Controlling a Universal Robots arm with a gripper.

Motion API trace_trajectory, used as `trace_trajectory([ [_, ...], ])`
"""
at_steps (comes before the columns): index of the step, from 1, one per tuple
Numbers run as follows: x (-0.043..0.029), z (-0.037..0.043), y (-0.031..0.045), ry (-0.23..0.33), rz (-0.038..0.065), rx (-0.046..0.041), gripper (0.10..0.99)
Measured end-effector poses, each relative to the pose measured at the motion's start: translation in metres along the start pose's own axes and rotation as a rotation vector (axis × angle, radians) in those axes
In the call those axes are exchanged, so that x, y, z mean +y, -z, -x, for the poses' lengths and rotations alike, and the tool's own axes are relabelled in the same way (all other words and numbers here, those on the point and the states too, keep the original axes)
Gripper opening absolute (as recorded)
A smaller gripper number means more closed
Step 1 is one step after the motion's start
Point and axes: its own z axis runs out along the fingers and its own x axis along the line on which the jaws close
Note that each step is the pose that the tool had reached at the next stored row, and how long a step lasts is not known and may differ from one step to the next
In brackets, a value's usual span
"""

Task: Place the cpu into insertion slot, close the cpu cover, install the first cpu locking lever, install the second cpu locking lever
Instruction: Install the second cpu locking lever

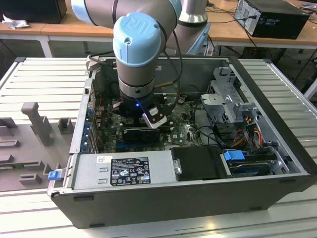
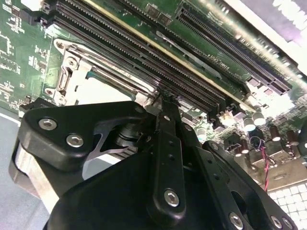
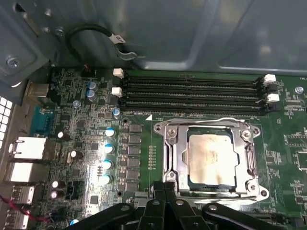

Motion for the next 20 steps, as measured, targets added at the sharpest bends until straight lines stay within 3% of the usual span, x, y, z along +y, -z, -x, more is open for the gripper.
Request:
trace_trajectory([
  [7, 0.0005, -0.0042, 0.0004, 0.000, 0.001, 0.0001, 0.106],
  [20, 0.0075, -0.0040, 0.0210, 0.000, -0.002, 0.0002, 0.106],
])
